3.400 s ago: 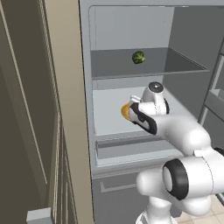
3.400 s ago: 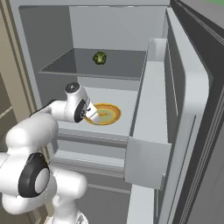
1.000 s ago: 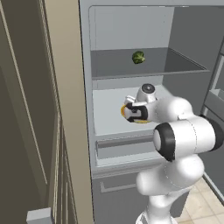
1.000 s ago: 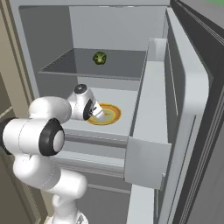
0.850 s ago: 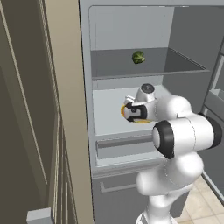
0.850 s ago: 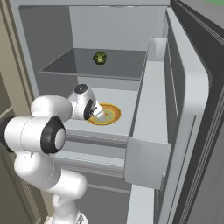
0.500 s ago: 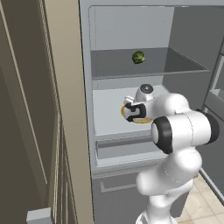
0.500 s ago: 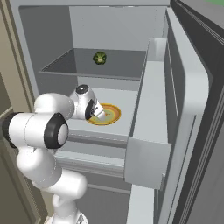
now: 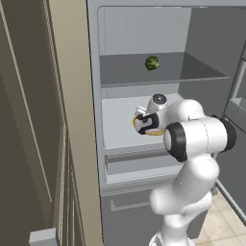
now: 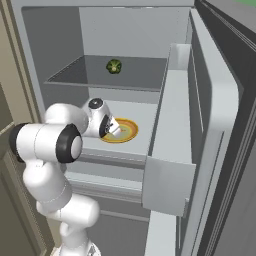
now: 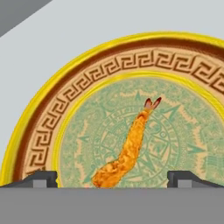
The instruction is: Transport the shrimp from the fridge to the microwave and turn on the microwave.
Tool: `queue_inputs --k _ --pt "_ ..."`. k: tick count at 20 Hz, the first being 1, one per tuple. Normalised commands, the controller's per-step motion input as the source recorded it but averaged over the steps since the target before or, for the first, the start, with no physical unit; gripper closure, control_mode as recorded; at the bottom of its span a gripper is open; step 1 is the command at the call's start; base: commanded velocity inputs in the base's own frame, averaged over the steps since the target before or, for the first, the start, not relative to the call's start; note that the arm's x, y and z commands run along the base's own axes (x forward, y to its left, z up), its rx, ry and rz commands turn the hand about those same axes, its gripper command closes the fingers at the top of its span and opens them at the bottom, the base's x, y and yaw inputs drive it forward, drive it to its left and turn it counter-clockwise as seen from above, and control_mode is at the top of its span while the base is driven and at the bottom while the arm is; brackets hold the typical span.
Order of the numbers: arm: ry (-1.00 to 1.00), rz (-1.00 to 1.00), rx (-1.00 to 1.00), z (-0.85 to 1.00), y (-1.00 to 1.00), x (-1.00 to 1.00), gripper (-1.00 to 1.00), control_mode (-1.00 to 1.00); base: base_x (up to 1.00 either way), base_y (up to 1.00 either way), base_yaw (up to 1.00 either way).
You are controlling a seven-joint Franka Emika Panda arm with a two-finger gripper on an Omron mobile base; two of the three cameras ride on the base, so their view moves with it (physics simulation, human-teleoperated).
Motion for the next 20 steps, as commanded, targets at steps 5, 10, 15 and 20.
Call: queue_inputs --k 5,10,15,20 --pt "0.0 0.0 0.0 -0.06 0.0 0.15 -1.0 -1.0 0.0 0.0 0.0" --pt "0.0 0.0 0.0 -0.05 0.0 0.13 -1.0 -1.0 0.0 0.0 0.0" --pt "0.01 0.0 0.0 -0.08 0.0 0.04 -1.0 -1.0 0.0 0.0 0.0" --pt "0.04 0.0 0.0 -0.18 0.0 0.0 -1.0 -1.0 0.0 0.0 0.0"
